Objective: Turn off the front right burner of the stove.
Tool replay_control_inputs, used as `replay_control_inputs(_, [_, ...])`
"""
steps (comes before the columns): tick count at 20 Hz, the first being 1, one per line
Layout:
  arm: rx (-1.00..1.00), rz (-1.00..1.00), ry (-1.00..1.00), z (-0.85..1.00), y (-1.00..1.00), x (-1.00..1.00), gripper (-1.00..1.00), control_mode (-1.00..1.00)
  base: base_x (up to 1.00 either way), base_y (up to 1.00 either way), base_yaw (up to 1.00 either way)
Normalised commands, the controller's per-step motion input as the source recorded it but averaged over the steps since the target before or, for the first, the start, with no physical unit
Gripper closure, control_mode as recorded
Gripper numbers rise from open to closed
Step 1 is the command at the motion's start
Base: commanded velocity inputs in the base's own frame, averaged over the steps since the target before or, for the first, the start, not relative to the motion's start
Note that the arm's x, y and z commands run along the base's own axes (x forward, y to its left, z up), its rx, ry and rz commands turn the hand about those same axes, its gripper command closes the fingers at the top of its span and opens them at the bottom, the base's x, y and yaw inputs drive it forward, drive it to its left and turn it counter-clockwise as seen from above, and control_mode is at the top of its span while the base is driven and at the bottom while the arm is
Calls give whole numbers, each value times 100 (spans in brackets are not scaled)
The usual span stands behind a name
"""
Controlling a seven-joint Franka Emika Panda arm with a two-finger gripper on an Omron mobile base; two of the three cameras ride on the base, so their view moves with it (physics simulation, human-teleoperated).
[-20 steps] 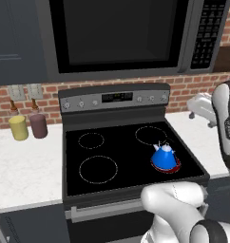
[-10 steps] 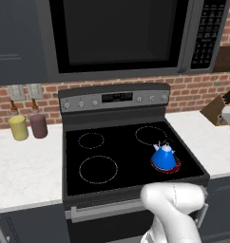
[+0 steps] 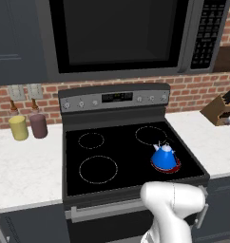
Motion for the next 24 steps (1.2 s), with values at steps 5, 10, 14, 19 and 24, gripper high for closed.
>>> replay_control_inputs(5, [0,0,-2,0,-1,7,-100,-100,0,0,0])
replay_control_inputs(10, [1,0,0,0,-5,16,-100,-100,0,0,0])
replay_control_inputs(14, [4,0,2,2,-7,15,-100,-100,0,0,0])
replay_control_inputs(19, [4,0,0,3,-10,12,-100,-100,0,0,0])
replay_control_inputs(24, [2,0,2,0,-14,21,-100,-100,0,0,0])
